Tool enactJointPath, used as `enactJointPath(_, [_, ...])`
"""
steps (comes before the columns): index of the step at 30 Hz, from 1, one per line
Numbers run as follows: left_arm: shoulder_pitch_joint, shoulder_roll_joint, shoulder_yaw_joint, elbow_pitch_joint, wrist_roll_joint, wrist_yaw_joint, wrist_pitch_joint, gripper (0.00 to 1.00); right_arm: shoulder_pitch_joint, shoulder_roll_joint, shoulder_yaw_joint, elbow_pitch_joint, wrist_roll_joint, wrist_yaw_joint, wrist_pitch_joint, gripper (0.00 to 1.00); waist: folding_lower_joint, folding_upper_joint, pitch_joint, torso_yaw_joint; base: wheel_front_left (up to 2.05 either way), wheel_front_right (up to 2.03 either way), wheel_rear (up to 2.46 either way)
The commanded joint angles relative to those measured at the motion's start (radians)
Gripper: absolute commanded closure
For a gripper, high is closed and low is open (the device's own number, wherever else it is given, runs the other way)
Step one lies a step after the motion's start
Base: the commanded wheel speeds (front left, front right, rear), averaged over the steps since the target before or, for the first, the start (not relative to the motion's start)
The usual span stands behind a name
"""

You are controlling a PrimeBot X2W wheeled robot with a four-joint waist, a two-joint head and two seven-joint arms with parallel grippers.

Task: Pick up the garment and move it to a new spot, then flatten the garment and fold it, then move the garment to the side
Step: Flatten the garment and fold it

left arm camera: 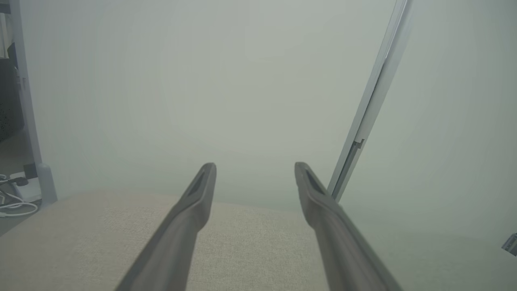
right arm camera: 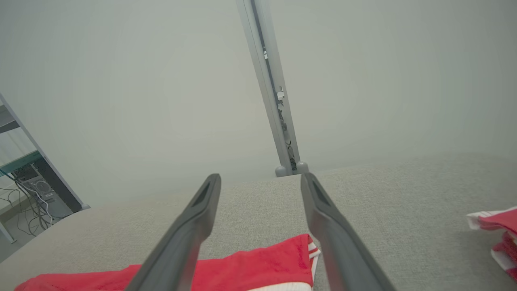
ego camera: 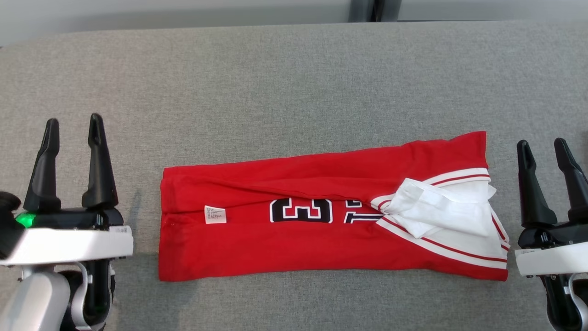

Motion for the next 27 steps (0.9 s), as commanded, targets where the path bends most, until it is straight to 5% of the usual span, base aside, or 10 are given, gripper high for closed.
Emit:
enactJointPath(1, [0.017,-0.009,0.014,-0.009,0.05,-0.004,-0.002,0.0,-0.008,0.007,-0.006,-0.008,-0.036,0.0,0.007,0.0,0.0,-0.0001,-0.012,0.007,0.0,0.0,0.0])
enactJointPath(12, [0.073,-0.068,0.032,0.101,0.261,-0.113,-0.002,0.0,0.029,0.032,-0.014,0.051,-0.192,0.0,0.024,0.0,0.0,-0.0001,-0.052,0.041,0.0,0.0,0.0])
enactJointPath(27, [0.054,-0.138,0.088,0.182,0.316,-0.21,-0.002,0.0,0.037,0.032,-0.036,0.13,-0.189,0.0,0.044,0.0,0.0,-0.0001,-0.067,0.069,0.0,0.0,0.0])
